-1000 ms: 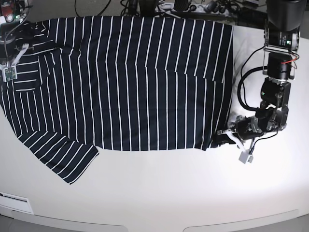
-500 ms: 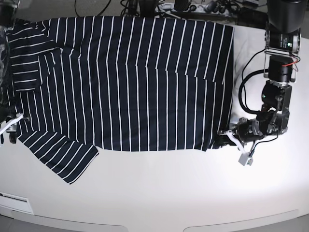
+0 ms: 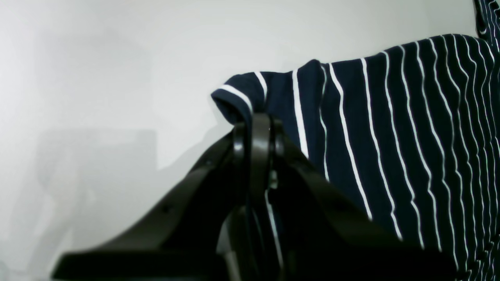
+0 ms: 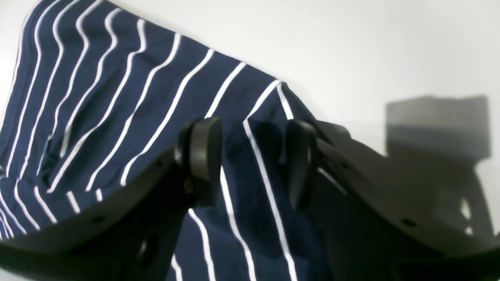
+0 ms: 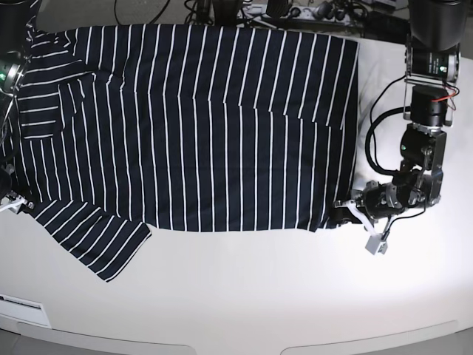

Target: Fold the T-shirt properly

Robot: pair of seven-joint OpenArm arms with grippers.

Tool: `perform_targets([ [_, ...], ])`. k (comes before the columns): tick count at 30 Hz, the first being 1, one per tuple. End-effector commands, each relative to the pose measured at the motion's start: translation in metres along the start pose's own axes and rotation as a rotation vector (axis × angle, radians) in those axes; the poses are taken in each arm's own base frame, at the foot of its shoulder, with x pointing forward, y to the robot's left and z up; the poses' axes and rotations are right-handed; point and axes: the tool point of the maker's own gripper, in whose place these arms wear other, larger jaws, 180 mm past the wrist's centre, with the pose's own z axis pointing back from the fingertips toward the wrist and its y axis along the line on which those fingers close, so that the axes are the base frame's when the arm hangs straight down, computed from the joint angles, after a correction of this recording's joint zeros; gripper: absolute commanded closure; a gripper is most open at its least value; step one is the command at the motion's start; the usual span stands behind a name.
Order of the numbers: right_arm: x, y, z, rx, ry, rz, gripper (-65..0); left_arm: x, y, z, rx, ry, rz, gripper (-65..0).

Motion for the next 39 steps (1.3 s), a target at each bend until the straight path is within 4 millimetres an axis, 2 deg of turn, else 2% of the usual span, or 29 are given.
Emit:
perform_targets([
  [1, 0.032, -0.004, 0.011, -0.008, -0.08, 0.003, -28.9, 0.009, 0.003, 0.005, 0.016, -0.003, -0.023, 0.0],
  [7, 0.031, -0.006, 0.011, -0.021, -0.073, 0.05, -28.9, 0.007, 0.003, 0.005, 0.016, 0.012, -0.023, 0.0],
  [12, 0.04, -0.031, 0.017, -0.144, -0.104, 0.094, -28.9, 0.006, 0.003, 0.005, 0.016, 0.015, -0.023, 0.0],
  [16, 0.035, -0.041, 0.018, -0.201, -0.084, 0.102, -28.9, 0.007, 0.003, 0.005, 0.014, 0.013, -0.022, 0.0],
  [19, 0.022, -0.051, 0.018, -0.231, -0.06, 0.087, -28.9, 0.007, 0.002, 0.005, 0.013, 0.012, -0.021, 0.0],
  [24, -0.014, -0.052, 0.012, -0.206, 0.001, 0.103, -28.9, 0.007, 0.002, 0.005, 0.009, 0.01, -0.019, 0.0],
  [28, -0.023, -0.036, 0.007, -0.107, -0.012, 0.108, -28.9, 0.007, 0.001, 0.005, 0.007, 0.009, -0.017, 0.0],
  [39, -0.019, 0.006, 0.008, 0.123, -0.015, 0.137, -28.6, 0.007, 0.001, 0.005, 0.007, 0.009, -0.017, 0.0],
])
